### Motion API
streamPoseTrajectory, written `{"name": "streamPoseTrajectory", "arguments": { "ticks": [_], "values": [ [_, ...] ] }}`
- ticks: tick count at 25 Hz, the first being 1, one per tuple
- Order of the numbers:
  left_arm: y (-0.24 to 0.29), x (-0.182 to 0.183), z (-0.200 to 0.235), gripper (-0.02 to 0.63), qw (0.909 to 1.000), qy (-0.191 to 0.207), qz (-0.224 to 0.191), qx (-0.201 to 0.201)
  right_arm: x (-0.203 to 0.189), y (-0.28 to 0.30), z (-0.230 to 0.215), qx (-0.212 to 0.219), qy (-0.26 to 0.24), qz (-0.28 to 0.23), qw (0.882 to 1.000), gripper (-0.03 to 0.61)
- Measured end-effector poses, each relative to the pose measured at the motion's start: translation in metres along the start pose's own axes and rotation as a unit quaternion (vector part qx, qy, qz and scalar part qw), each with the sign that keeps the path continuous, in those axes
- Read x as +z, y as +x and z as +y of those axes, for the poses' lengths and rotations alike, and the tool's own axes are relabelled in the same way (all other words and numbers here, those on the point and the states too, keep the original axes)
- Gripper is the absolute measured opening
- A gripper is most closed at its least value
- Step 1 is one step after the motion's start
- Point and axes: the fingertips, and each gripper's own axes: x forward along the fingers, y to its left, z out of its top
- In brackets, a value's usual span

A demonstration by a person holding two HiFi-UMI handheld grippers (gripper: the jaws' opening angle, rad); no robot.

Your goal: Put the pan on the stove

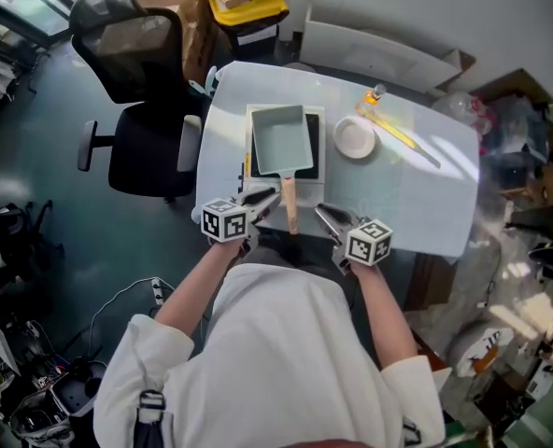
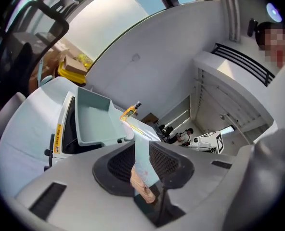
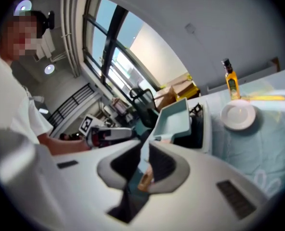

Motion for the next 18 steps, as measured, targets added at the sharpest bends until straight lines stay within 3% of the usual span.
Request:
{"name": "streamPoseTrajectory", "arguments": {
  "ticks": [8, 12, 18],
  "values": [
    [-0.022, -0.008, -0.058, 0.029, 0.9964, 0.063, -0.050, 0.028, -0.009, -0.047, 0.033, -0.001, -0.054, -0.029, 0.998, 0.040],
    [-0.041, -0.017, -0.085, 0.026, 0.9920, 0.097, -0.068, 0.044, -0.016, -0.068, 0.046, -0.006, -0.076, -0.041, 0.996, 0.035],
    [-0.074, -0.026, -0.103, 0.027, 0.9881, 0.106, -0.092, 0.063, -0.024, -0.084, 0.062, -0.013, -0.117, -0.039, 0.992, 0.035]
  ]
}}
